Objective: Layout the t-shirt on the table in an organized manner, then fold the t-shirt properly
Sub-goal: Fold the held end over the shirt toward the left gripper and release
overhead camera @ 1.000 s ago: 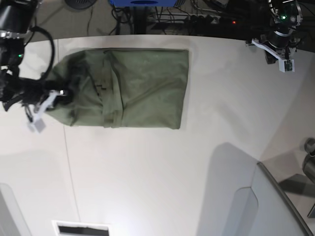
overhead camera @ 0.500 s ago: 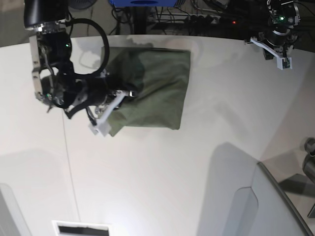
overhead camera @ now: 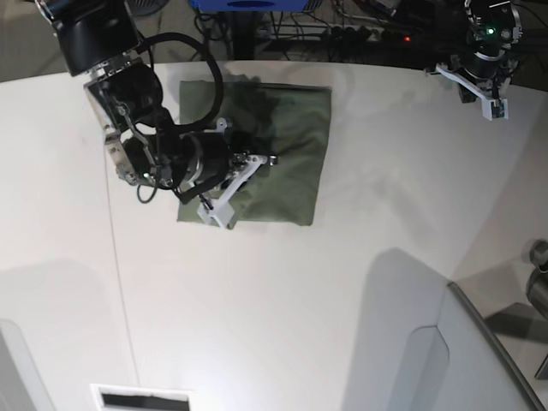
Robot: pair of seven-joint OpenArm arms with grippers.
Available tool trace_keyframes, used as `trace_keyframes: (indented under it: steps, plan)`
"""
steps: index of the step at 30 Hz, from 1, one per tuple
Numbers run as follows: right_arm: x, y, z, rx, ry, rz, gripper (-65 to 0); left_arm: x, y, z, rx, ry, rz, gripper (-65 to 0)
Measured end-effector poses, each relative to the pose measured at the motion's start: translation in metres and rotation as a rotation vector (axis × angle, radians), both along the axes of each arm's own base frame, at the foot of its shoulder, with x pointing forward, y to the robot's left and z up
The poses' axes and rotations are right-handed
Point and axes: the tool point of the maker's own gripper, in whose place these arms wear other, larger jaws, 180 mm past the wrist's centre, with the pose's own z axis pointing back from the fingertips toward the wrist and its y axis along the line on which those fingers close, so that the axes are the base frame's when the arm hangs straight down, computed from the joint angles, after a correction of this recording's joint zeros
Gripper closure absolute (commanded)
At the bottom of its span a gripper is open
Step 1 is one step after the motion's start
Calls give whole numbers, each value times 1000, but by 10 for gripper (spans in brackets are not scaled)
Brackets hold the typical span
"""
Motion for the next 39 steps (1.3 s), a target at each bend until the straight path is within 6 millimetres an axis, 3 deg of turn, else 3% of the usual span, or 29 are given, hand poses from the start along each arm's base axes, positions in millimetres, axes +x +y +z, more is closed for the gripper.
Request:
trace_keyframes:
  steps: [5, 9, 16, 19, 25, 32, 39]
  plan:
    - [-2, 17, -3, 23, 30, 10, -2, 0, 0, 0, 0, 1, 0, 0]
    - [-3, 10, -17, -12, 65, 7, -2, 0, 0, 0, 0, 1, 0, 0]
    - [6, 13, -13, -1, 36, -11, -3, 0, 0, 0, 0, 0, 1, 0]
    - [6, 13, -13, -1, 38, -7, -71, 0, 0, 0, 0, 0, 0, 0]
    - [6, 16, -11, 10, 38, -8, -339, 0, 0, 0, 0, 1, 1, 0]
    - [2, 20, -11, 2, 37, 21, -350, 0, 0, 0, 0, 1, 1, 0]
    - [-10, 57, 1, -2, -2, 187, -350, 0, 1, 0, 3, 0, -1, 0]
